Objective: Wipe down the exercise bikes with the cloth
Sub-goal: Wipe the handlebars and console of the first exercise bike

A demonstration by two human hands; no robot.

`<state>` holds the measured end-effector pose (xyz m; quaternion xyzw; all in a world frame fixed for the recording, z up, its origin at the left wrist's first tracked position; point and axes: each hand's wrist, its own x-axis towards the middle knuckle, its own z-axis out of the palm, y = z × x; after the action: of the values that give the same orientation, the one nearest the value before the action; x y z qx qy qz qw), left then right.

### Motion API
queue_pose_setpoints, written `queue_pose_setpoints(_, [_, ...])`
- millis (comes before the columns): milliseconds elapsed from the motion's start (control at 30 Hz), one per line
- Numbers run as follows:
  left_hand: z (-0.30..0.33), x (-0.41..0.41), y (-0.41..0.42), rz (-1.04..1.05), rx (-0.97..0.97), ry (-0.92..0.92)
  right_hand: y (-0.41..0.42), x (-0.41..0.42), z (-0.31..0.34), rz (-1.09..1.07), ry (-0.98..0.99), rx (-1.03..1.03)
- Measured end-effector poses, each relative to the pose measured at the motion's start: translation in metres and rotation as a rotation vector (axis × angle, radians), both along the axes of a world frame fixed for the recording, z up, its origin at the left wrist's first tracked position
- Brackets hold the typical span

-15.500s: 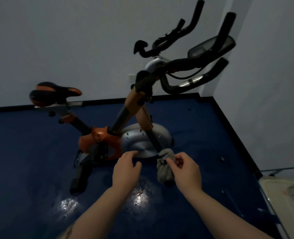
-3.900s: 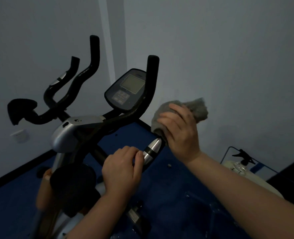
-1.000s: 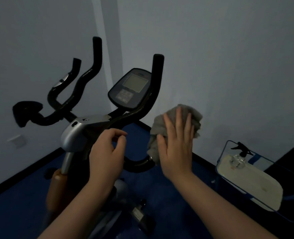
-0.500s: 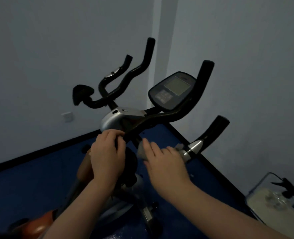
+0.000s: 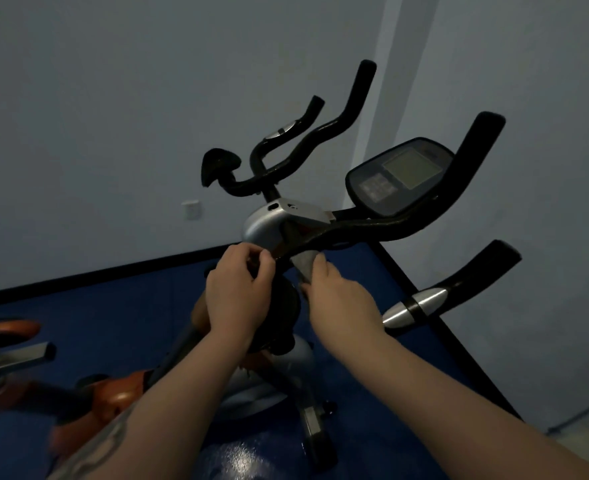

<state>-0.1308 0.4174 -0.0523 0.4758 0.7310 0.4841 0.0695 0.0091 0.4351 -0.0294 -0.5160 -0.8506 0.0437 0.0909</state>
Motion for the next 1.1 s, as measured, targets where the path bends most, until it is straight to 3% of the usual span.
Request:
queue_pose_setpoints(167, [-0.002, -0.002, 0.001, -0.025, 0.01, -0.041, 0.011, 0.038, 0.025, 0.002, 0.315, -0.135])
queue_pose_setpoints(333, [-0.009, -0.005, -0.001, -0.001, 0.012, -0.208, 0.03, 0.033, 0.055, 0.052, 0.526, 0.295])
queue_pose_setpoints(400, [-0.01, -0.007, 0.0, -0.009, 0.011, -0.253, 0.04, 0.014, 0.061, 0.206, 0.466, 0.281])
queue_pose_setpoints(500, [-0.011, -0.011, -0.004, -0.081, 0.031, -0.223, 0.056, -0.017, 0.052, 0.358, 0.054, 0.26])
queue_pose_setpoints(567, [-0.015, -0.017, -0.008, -0.129, 0.039, -0.162, 0.062, -0.028, 0.04, 0.366, -0.079, 0.214])
queue_pose_setpoints(700, [-0.021, -0.03, -0.007, -0.23, 0.016, -0.14, 0.068, -0.025, 0.026, 0.438, -0.044, 0.183])
queue_pose_setpoints(867, [-0.022, -0.038, -0.006, -0.337, -0.028, -0.132, 0.08, -0.014, 0.038, 0.661, -0.137, 0.376])
queue_pose_setpoints(967, [-0.022, -0.04, -0.007, -0.37, -0.037, -0.166, 0.088, -0.011, 0.049, 0.592, -0.121, 0.442])
queue_pose_setpoints(1100, [-0.023, -0.039, -0.006, -0.37, -0.065, -0.194, 0.063, -0.023, 0.026, 0.566, -0.042, 0.342])
